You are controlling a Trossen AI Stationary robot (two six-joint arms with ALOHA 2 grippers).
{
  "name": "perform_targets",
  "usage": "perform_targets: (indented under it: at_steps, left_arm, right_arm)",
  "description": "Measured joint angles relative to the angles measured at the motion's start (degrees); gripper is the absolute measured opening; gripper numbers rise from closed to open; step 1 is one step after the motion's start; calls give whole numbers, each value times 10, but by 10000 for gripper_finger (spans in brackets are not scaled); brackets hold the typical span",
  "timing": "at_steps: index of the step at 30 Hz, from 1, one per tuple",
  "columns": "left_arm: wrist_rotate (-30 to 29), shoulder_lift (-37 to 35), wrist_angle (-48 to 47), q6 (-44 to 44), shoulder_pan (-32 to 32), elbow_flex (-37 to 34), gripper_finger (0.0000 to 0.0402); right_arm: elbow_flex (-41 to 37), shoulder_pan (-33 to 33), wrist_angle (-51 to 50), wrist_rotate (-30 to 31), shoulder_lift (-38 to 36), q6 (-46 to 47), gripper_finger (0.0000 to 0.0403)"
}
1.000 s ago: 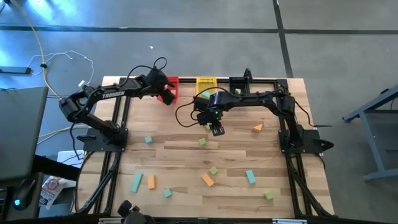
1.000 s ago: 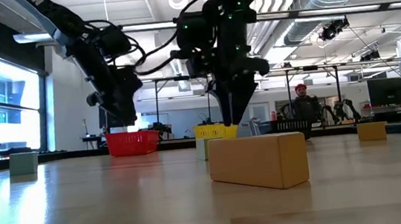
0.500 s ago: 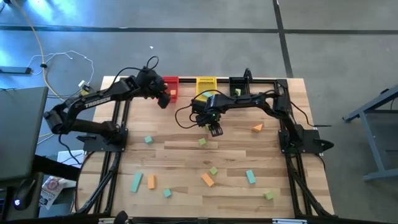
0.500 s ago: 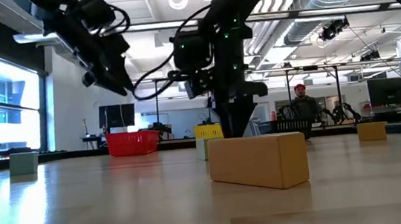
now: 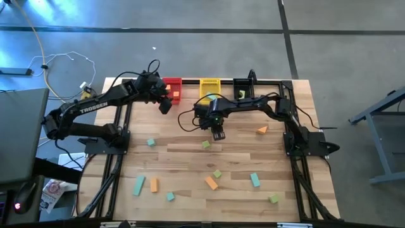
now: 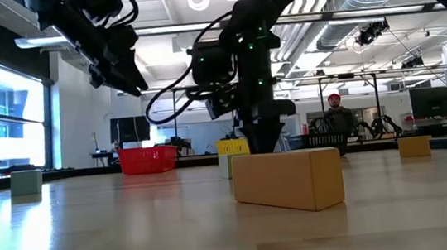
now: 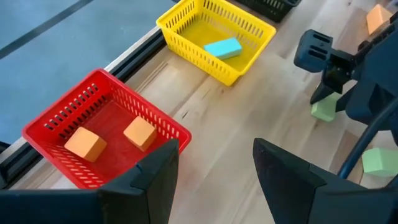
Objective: Sort & place blocks by color
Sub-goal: Put the green block into the black bin
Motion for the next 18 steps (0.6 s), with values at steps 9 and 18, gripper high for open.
perform_targets:
  at_steps: [9,18]
  left_arm:
    - [-7,0,-21,0,0,0,191]
    - [-9,1,-32,0,0,0,191]
  right_arm:
    - [-2,-2,-14,2,-7,21,94]
    - [-3,-8,-23,35,-46,36,94]
